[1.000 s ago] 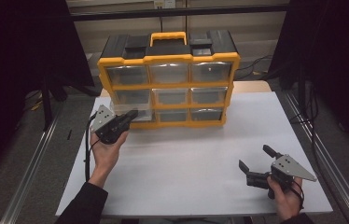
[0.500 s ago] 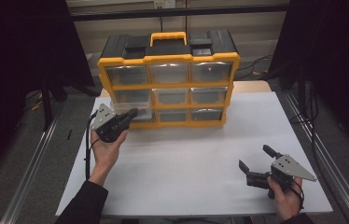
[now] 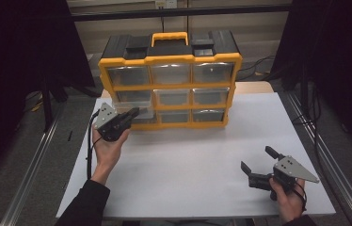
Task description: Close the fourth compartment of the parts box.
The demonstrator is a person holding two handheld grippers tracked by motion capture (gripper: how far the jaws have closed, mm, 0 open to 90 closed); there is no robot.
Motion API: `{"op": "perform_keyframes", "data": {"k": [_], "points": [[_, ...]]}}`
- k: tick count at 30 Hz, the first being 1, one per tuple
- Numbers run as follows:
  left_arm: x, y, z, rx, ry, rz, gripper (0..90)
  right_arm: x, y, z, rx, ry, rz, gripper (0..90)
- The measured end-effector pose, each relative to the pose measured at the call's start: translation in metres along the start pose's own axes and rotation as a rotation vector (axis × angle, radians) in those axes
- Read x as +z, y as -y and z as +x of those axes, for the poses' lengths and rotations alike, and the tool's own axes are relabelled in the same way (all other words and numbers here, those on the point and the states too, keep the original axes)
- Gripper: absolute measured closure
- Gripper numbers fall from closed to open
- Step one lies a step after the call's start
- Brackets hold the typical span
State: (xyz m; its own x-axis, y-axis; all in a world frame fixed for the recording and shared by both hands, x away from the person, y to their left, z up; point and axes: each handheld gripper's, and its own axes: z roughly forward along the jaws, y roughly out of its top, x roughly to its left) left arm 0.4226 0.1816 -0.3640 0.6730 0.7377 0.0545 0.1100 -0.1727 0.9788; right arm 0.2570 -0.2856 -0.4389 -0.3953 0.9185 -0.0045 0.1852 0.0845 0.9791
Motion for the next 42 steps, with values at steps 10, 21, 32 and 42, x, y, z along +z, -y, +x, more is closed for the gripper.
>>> {"op": "perform_keyframes", "data": {"k": [10,21,32,42], "points": [[0.002,-0.001,0.002,-0.005,-0.006,0.001,90.0,0.0,0.0,0.0,0.0,0.0,0.0,0.0],[0.007,-0.002,0.004,-0.021,-0.014,-0.001,90.0,0.0,0.0,0.0,-0.001,0.0,0.0,0.0],[0.01,-0.003,0.006,-0.022,-0.019,-0.002,90.0,0.0,0.0,0.0,0.0,0.0,0.0,0.0],[0.014,-0.004,0.008,-0.03,-0.029,0.001,90.0,0.0,0.0,0.0,-0.001,0.0,0.0,0.0]]}}
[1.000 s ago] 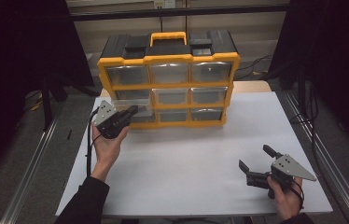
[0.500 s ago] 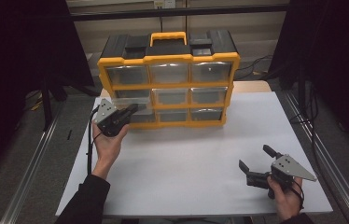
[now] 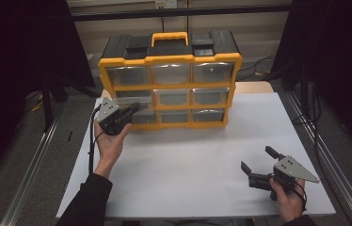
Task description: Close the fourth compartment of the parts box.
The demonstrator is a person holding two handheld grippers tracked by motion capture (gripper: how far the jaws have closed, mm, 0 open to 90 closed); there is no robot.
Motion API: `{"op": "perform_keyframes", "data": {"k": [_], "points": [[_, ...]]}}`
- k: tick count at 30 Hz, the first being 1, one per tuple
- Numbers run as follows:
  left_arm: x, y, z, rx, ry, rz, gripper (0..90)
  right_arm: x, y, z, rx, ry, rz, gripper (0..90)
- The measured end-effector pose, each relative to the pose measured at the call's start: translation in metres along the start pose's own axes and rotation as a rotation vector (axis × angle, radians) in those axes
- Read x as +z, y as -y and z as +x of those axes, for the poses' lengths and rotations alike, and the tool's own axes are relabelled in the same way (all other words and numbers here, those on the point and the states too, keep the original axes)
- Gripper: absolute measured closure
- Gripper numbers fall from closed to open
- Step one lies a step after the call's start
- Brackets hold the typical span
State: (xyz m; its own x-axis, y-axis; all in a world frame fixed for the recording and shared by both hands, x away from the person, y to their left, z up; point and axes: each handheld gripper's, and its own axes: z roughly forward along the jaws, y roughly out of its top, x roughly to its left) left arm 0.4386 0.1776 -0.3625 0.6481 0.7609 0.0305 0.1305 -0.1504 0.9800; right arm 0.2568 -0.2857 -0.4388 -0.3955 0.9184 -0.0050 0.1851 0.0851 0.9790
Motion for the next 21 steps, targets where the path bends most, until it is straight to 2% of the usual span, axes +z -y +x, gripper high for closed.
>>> {"op": "perform_keyframes", "data": {"k": [21], "points": [[0.004,-0.0036,0.0045,-0.004,-0.02,0.001,90.0,0.0004,0.0001,0.0001,0.003,-0.001,0.0,0.0]]}}
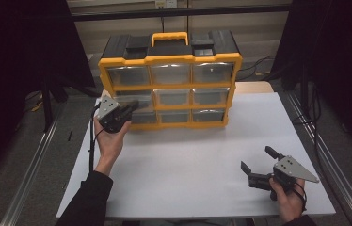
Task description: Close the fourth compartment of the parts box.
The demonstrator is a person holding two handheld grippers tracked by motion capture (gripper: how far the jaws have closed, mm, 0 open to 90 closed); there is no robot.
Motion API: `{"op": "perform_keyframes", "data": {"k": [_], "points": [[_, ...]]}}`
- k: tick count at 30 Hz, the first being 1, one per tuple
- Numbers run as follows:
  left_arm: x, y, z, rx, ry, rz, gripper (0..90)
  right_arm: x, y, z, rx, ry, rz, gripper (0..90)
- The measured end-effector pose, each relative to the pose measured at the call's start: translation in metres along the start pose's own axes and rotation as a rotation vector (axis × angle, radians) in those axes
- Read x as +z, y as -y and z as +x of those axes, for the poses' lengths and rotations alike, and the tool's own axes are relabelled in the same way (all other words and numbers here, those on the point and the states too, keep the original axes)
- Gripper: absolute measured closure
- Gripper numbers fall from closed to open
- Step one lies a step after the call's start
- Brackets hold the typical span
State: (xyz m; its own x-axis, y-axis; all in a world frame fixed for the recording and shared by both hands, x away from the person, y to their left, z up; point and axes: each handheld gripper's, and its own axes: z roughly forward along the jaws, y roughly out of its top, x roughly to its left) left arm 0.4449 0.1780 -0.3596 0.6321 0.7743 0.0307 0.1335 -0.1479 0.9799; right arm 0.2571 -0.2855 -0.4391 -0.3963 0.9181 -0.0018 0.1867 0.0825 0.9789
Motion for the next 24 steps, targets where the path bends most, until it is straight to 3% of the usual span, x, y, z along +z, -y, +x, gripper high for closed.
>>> {"op": "perform_keyframes", "data": {"k": [20,24], "points": [[0.0064,-0.0023,0.0028,-0.003,-0.019,-0.003,90.0,-0.0001,0.0,0.0003,0.0,-0.001,-0.002,0.0],[0.0076,-0.0037,0.0038,0.012,-0.017,0.005,90.0,-0.0002,0.0,0.0001,-0.001,-0.001,-0.002,0.0]]}}
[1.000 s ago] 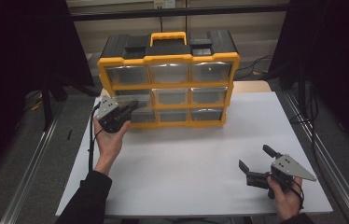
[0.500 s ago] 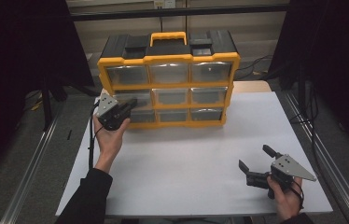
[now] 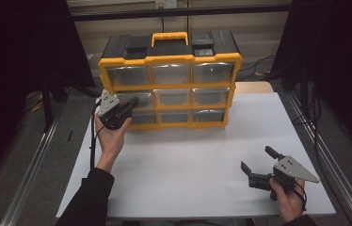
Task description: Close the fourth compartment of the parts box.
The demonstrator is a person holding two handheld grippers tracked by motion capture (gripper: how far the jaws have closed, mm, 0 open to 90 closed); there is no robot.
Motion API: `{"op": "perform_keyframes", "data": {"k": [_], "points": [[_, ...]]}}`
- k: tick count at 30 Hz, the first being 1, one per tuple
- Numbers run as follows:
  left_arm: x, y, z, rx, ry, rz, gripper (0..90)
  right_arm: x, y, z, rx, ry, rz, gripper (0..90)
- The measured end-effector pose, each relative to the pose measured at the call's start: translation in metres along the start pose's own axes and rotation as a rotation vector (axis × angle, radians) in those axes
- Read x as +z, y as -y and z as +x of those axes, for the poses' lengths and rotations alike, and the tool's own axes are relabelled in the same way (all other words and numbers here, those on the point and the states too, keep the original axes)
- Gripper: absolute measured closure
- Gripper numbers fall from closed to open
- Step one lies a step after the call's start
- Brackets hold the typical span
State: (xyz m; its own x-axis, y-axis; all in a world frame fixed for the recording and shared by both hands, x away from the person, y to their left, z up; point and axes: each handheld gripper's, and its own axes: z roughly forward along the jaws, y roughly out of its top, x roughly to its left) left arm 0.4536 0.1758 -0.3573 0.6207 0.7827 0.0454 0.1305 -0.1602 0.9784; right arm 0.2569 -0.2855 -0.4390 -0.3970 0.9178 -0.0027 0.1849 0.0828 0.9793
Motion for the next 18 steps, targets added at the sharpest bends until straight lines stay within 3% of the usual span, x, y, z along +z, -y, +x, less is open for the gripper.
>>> {"op": "perform_keyframes", "data": {"k": [6,18], "points": [[0.0008,-0.0008,0.0024,0.017,-0.003,0.009,90.0,0.0,0.0001,0.0,0.004,0.0,0.002,0.0],[0.006,-0.0034,0.005,0.005,-0.015,0.023,90.0,-0.0001,0.0,0.0002,0.005,0.0,0.002,0.0]]}}
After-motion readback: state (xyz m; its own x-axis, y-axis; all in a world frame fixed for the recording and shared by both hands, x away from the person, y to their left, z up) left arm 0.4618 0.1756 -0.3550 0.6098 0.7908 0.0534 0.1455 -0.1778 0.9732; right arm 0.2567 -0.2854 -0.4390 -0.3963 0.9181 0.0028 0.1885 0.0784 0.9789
